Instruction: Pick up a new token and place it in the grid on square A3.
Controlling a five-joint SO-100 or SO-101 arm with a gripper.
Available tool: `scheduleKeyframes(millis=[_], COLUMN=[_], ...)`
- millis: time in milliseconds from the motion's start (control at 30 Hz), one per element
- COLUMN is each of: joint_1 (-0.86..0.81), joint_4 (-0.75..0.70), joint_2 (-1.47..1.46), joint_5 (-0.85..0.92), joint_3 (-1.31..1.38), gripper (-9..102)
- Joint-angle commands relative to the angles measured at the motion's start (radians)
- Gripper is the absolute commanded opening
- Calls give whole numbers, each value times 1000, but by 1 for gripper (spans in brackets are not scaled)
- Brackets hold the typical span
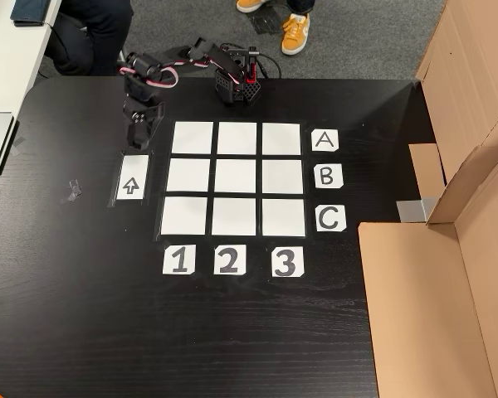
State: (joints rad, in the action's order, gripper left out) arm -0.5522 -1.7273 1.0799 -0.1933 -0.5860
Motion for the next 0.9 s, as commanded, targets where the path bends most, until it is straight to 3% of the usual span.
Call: scheduleKeyframes(millis=[0,500,867], joint_1=[71,534,773], joint_4=[-5,-6,-6], joint_2=[170,658,870], joint_5=[48,351,735], joint_3=[-57,-568,-976], gripper=[10,9,7])
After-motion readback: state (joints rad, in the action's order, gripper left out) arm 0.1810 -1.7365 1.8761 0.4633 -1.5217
